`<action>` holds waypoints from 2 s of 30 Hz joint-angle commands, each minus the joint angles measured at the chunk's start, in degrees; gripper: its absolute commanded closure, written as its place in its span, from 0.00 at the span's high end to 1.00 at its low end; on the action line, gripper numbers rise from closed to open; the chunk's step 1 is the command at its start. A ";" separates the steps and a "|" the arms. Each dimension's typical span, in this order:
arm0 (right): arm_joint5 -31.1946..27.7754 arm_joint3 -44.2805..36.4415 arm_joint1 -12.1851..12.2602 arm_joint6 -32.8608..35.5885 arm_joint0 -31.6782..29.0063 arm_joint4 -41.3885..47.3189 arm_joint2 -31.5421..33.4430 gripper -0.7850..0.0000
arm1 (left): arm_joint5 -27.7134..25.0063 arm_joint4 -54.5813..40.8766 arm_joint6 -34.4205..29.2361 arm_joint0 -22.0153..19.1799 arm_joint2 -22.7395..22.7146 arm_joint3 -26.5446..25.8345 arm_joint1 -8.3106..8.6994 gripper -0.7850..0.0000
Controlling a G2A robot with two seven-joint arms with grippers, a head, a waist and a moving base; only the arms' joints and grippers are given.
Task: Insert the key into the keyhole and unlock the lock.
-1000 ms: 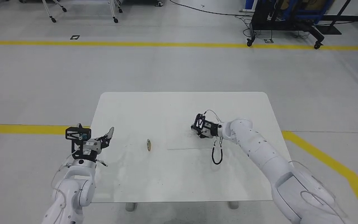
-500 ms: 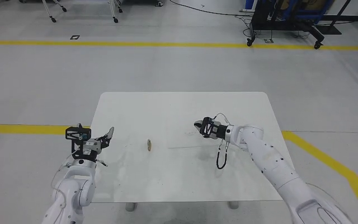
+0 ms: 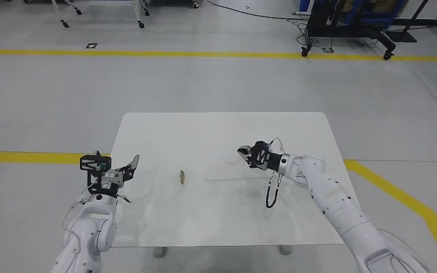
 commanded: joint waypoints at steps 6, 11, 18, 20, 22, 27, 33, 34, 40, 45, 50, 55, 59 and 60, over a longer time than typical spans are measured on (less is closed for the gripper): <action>-14.27 2.34 2.65 -22.62 -1.72 7.62 2.57 0.00 | 0.00 0.00 0.00 0.00 0.00 0.00 0.00 1.00; -14.27 0.16 3.31 -22.63 -2.77 13.43 2.00 0.00 | 0.00 0.00 0.00 0.00 0.00 0.00 0.00 1.00; -14.27 0.16 3.31 -22.63 -2.77 13.43 2.00 0.00 | 0.00 0.00 0.00 0.00 0.00 0.00 0.00 1.00; -14.27 0.16 3.31 -22.63 -2.77 13.43 2.00 0.00 | 0.45 0.78 0.65 0.16 -0.09 0.24 -0.04 1.00; -14.27 0.16 3.31 -22.63 -2.77 13.43 2.00 0.00 | -2.98 -5.07 4.31 0.53 0.46 -0.01 -0.32 1.00; -14.27 0.06 1.59 -17.54 -1.53 24.03 -5.28 0.00 | -33.40 -29.38 6.42 -2.83 0.84 3.13 0.02 1.00; -14.27 2.62 0.44 -14.21 4.19 42.91 -19.58 0.00 | -57.72 -57.07 -1.03 -13.84 9.80 11.23 0.19 1.00; -14.27 2.51 0.55 -14.19 4.87 45.26 -21.22 0.00 | -58.00 -59.24 -3.61 -15.95 10.92 12.06 0.32 1.00; -14.27 0.93 1.88 -15.82 6.22 49.85 -24.73 0.00 | -57.99 -61.68 -8.66 -19.18 12.67 12.04 0.62 1.00; -14.27 0.93 1.88 -15.82 6.22 49.85 -24.73 0.00 | -57.92 -61.90 -8.54 -19.13 12.80 11.94 0.59 1.00; -14.27 0.93 1.88 -15.82 6.22 49.85 -24.73 0.00 | -58.00 -62.10 -7.47 -20.53 15.36 13.90 0.15 1.00; -14.27 -3.47 1.41 -13.53 3.57 57.67 -25.96 0.00 | -58.00 -45.92 -0.97 -21.54 17.50 13.09 -0.60 1.00; -14.27 -3.85 1.15 -8.10 3.73 69.58 -28.48 0.00 | -58.00 -41.62 -1.54 -23.46 23.91 13.72 -0.25 0.98; -14.27 -3.95 1.14 -6.72 3.99 71.69 -28.85 0.00 | -58.00 -44.03 -1.92 -24.46 25.06 15.31 -0.12 0.95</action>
